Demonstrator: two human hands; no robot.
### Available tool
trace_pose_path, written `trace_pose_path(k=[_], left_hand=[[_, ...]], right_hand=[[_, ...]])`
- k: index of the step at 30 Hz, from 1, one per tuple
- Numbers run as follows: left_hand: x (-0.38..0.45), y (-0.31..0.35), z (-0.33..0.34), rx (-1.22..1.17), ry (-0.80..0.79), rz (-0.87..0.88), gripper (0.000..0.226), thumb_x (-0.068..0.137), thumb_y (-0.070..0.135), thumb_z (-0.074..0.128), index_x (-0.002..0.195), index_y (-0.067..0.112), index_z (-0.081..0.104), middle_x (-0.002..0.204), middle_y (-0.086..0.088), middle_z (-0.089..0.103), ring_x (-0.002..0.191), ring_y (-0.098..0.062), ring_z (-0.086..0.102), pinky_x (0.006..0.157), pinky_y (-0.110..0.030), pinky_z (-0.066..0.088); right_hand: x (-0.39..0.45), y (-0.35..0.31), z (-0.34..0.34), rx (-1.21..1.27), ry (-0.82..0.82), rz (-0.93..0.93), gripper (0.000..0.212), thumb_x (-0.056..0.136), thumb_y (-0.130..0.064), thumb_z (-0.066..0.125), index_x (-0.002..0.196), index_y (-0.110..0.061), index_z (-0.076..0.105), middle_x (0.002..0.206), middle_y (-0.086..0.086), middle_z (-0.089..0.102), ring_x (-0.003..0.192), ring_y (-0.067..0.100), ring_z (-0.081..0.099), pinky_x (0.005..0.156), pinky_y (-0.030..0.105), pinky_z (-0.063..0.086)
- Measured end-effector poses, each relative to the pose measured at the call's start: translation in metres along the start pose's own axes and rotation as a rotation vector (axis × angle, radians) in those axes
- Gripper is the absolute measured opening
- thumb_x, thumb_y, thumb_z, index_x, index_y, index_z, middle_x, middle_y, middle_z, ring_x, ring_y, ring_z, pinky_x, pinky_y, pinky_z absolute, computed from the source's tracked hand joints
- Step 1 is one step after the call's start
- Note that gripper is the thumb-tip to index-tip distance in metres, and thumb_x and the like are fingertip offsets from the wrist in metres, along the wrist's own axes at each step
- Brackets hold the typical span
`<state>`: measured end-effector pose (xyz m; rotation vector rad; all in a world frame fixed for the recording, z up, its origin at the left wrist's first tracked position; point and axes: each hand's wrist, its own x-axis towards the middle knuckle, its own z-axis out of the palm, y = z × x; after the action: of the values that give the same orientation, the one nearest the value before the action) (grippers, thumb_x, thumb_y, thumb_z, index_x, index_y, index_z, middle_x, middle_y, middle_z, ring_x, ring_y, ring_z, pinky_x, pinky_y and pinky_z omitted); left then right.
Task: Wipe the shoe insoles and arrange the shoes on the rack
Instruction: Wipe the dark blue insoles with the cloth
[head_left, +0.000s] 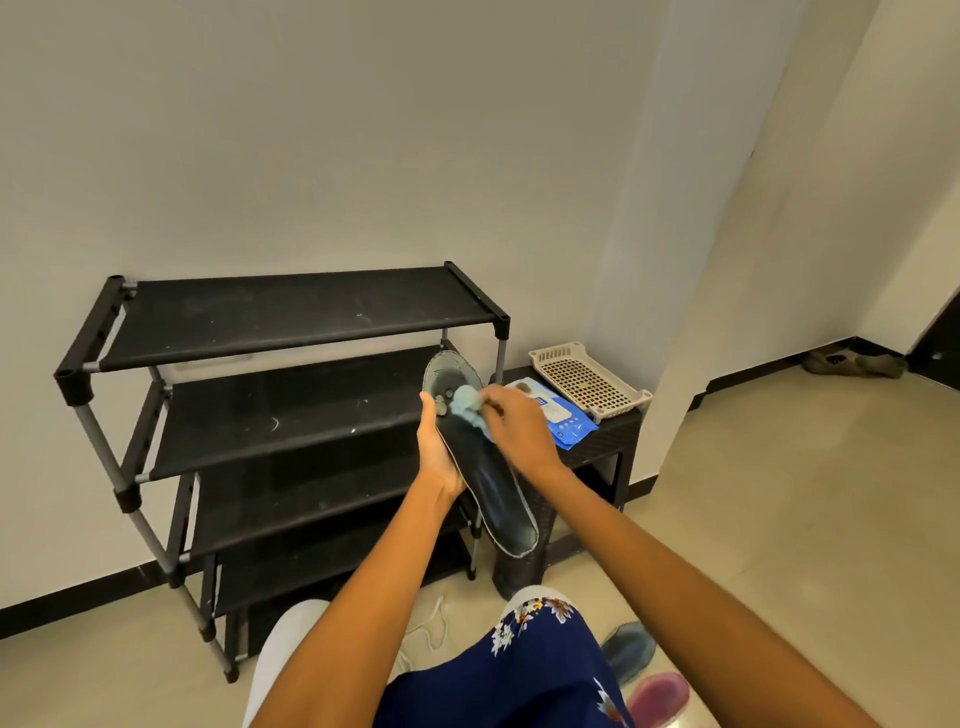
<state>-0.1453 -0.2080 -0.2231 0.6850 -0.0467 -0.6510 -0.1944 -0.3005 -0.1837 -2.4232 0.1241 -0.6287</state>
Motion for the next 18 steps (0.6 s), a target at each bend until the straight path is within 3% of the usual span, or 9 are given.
trace_pose_path(k=[4, 6, 8, 9, 13, 16, 18], left_hand=[[-0.003, 0.014, 0.002, -0.041, 0.017, 0.027, 0.088, 0.081, 0.076, 0.037, 0.131, 0.004, 0.051, 0.132, -0.022, 0.053, 0.124, -0.035, 0.051, 0.104, -0.047, 0.041], [-0.003, 0.021, -0.004, -0.033, 0.013, 0.024, 0.092, 0.079, 0.077, 0.039, 0.134, 0.003, 0.048, 0.132, -0.021, 0.051, 0.122, -0.033, 0.051, 0.106, -0.046, 0.038], [-0.003, 0.019, -0.008, -0.012, 0.013, 0.004, 0.091, 0.080, 0.077, 0.038, 0.127, 0.001, 0.054, 0.130, -0.023, 0.053, 0.119, -0.033, 0.053, 0.109, -0.046, 0.035], [-0.002, 0.016, -0.010, -0.011, 0.006, -0.015, 0.091, 0.080, 0.077, 0.038, 0.125, 0.000, 0.056, 0.131, -0.024, 0.053, 0.120, -0.034, 0.052, 0.110, -0.047, 0.033], [-0.009, 0.002, 0.003, 0.012, 0.018, 0.004, 0.080, 0.084, 0.071, 0.038, 0.125, 0.006, 0.058, 0.129, -0.021, 0.057, 0.122, -0.034, 0.054, 0.109, -0.046, 0.035], [-0.011, 0.008, 0.002, 0.018, -0.002, 0.039, 0.088, 0.080, 0.073, 0.044, 0.133, 0.004, 0.051, 0.135, -0.022, 0.052, 0.127, -0.035, 0.049, 0.111, -0.047, 0.033], [-0.009, 0.011, -0.004, 0.006, -0.013, 0.019, 0.095, 0.075, 0.076, 0.048, 0.135, 0.003, 0.048, 0.136, -0.024, 0.050, 0.128, -0.037, 0.047, 0.112, -0.049, 0.030]], right_hand=[[-0.026, -0.005, 0.029, 0.053, -0.067, -0.141, 0.026, 0.096, -0.027, 0.044, 0.109, -0.014, 0.062, 0.107, 0.002, 0.063, 0.099, 0.009, 0.054, 0.095, 0.036, 0.045], [-0.040, 0.001, 0.032, -0.008, -0.153, -0.245, 0.043, 0.097, -0.039, 0.034, 0.132, -0.020, 0.050, 0.133, -0.002, 0.054, 0.127, 0.008, 0.042, 0.114, 0.034, 0.026], [-0.042, 0.008, 0.024, -0.131, -0.201, -0.288, 0.047, 0.099, -0.040, 0.029, 0.142, -0.023, 0.037, 0.147, -0.005, 0.040, 0.139, 0.006, 0.026, 0.119, 0.032, 0.004], [-0.038, 0.011, 0.020, -0.189, -0.198, -0.269, 0.046, 0.100, -0.038, 0.028, 0.143, -0.022, 0.035, 0.149, -0.004, 0.038, 0.141, 0.006, 0.024, 0.119, 0.033, 0.000], [-0.014, 0.001, 0.013, -0.267, -0.156, -0.165, 0.047, 0.101, -0.036, 0.031, 0.145, -0.020, 0.032, 0.151, 0.000, 0.033, 0.142, 0.010, 0.022, 0.118, 0.036, -0.002], [-0.022, -0.004, 0.019, -0.099, -0.106, -0.218, 0.041, 0.097, -0.037, 0.039, 0.134, -0.021, 0.045, 0.137, 0.000, 0.050, 0.131, 0.012, 0.039, 0.119, 0.036, 0.011], [-0.034, 0.001, 0.021, -0.116, -0.140, -0.305, 0.038, 0.096, -0.042, 0.039, 0.125, -0.021, 0.050, 0.131, -0.001, 0.054, 0.128, 0.014, 0.041, 0.118, 0.037, 0.017]])
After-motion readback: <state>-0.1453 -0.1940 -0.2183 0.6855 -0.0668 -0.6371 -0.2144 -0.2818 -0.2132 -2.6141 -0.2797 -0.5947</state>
